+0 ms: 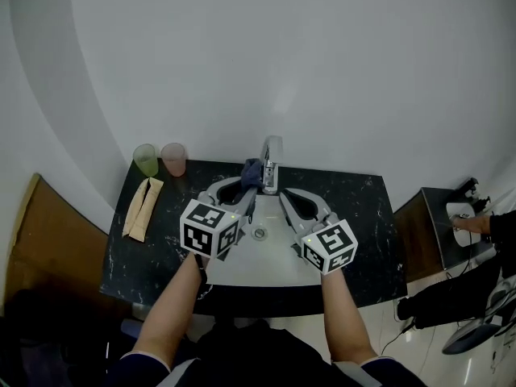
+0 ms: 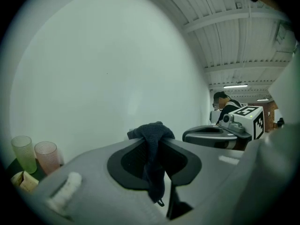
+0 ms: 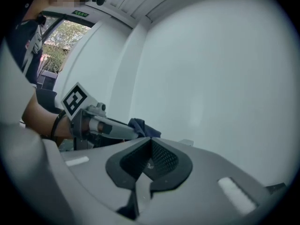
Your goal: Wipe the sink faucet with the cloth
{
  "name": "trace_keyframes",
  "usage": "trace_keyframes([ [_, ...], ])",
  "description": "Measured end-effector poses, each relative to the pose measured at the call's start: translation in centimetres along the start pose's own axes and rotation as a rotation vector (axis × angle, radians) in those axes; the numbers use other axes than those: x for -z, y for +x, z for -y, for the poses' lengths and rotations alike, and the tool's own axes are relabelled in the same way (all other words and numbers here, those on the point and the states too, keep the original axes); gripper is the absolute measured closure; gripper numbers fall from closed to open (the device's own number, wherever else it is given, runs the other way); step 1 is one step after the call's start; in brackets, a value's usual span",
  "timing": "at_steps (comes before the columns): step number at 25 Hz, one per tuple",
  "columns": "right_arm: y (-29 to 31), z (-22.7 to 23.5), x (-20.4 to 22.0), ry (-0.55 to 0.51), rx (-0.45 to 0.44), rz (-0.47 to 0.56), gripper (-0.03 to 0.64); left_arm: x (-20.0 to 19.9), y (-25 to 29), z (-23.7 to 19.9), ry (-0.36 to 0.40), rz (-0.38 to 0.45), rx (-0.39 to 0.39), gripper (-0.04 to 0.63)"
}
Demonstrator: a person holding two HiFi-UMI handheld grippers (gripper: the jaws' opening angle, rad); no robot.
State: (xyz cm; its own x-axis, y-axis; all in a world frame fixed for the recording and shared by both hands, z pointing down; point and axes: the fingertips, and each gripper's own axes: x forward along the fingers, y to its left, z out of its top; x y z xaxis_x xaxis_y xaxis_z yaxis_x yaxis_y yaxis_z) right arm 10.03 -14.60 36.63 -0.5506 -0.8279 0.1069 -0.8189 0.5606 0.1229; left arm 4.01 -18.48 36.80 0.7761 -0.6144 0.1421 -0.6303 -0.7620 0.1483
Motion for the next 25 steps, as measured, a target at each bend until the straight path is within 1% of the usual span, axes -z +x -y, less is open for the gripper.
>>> trace_keyframes([
  [3,-1.2,-0.1,-1.1,0.000,-0.013,0.035,0.614,0.2,-0.8,1.5,-0.001,0.006,-0.025,0.534],
  [8,-3.3,-0.7,-2.0,0.019,-0.039,0.074,0.615,1.3,-2.3,3.9,0.005,-0.009,-0.063,0.532],
  [11,-4.5,-1.0,-2.0,0.032,-0.051,0.082,0.614,1.7,-3.1,5.1,-0.001,-0.012,-0.085,0.532],
  [14,-5.6,-1.1,-1.9,0.058,-0.044,0.091,0.615,1.7,-3.8,6.2,-0.005,-0.001,-0.099,0.532],
  [19,-6.7,-1.1,-1.1,0.088,-0.038,0.098,0.615,1.7,-4.4,7.4,0.010,0.017,-0.114,0.532],
  [25,-7.3,-1.5,-1.1,0.083,-0.060,0.091,0.615,1.7,-4.6,8.0,0.006,0.020,-0.127,0.532],
])
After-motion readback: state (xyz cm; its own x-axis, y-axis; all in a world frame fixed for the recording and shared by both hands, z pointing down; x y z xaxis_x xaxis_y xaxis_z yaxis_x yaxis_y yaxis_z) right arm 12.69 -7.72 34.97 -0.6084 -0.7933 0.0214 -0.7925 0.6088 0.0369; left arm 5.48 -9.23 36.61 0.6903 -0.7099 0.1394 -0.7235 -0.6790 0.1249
